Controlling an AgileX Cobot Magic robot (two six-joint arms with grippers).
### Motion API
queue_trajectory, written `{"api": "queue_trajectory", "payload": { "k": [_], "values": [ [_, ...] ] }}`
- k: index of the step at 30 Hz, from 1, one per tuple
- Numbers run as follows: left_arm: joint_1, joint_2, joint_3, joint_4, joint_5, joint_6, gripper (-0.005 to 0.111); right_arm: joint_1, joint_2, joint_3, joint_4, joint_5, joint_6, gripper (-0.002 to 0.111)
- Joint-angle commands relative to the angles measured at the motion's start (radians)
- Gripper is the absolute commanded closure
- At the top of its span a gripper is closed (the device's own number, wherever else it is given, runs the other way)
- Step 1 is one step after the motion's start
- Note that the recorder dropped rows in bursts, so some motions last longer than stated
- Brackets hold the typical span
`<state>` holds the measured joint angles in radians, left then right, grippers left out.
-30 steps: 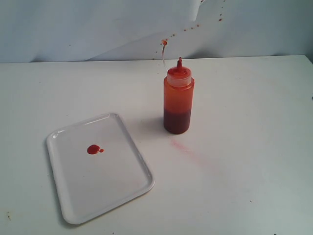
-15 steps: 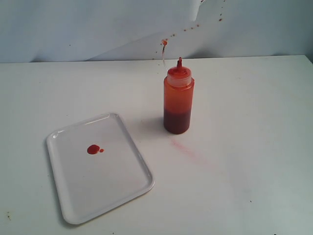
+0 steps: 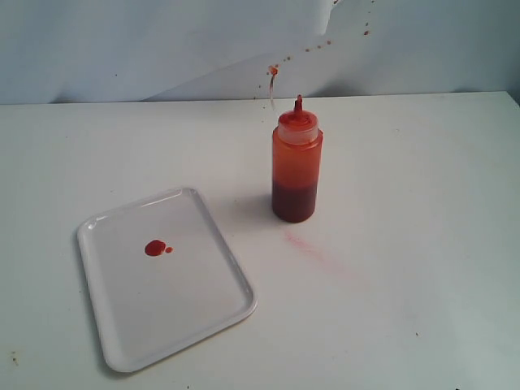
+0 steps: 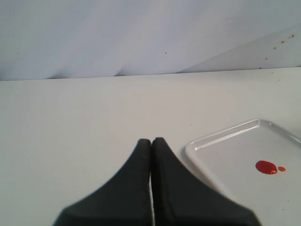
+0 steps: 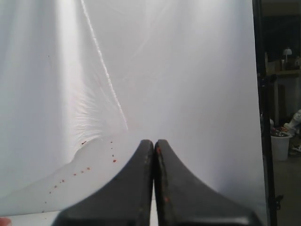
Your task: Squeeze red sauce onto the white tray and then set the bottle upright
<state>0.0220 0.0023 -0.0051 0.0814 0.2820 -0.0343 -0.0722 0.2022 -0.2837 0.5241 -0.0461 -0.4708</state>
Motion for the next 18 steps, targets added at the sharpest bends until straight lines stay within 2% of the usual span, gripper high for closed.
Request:
{"api": "queue_trajectory", "payload": {
  "k": [1,2,3,4,5,7,8,13,18],
  "values": [
    [0.001,-0.002,0.005,0.004,-0.009,-0.010,0.107,-0.008,-0.005,0.003,-0.029,0.012,0.000,0.108],
    [0.001,-0.002,0.005,0.004,-0.009,-0.010,0.107,-0.008,-0.005,0.003,-0.070,0.019,0.001,0.108],
    [0.001,-0.002,0.005,0.004,-0.009,-0.010,0.107,-0.008,-0.005,0.003,-0.249,0.064,0.068,0.108],
    [0.001,-0.002,0.005,0.004,-0.009,-0.010,0.107,-0.008,-0.005,0.003,-0.366,0.100,0.154,0.108],
    [0.001,-0.002,0.005,0.004,-0.009,-0.010,0.107,-0.008,-0.005,0.003,-0.524,0.134,0.343,0.108],
    [0.001,-0.002,0.005,0.004,-0.009,-0.010,0.107,-0.008,-0.005,0.003,-0.664,0.132,0.535,0.108],
    [0.001,-0.002,0.005,0.004,-0.009,-0.010,0.107,-0.008,-0.005,0.003,-0.703,0.132,0.565,0.108],
    [0.001,-0.002,0.005,0.004,-0.009,-0.010,0.107,-0.008,-0.005,0.005,-0.697,0.138,0.565,0.108],
    [0.001,-0.002,0.005,0.004,-0.009,-0.010,0.107,-0.008,-0.005,0.069,-0.554,0.109,0.423,0.108]
  ]
}}
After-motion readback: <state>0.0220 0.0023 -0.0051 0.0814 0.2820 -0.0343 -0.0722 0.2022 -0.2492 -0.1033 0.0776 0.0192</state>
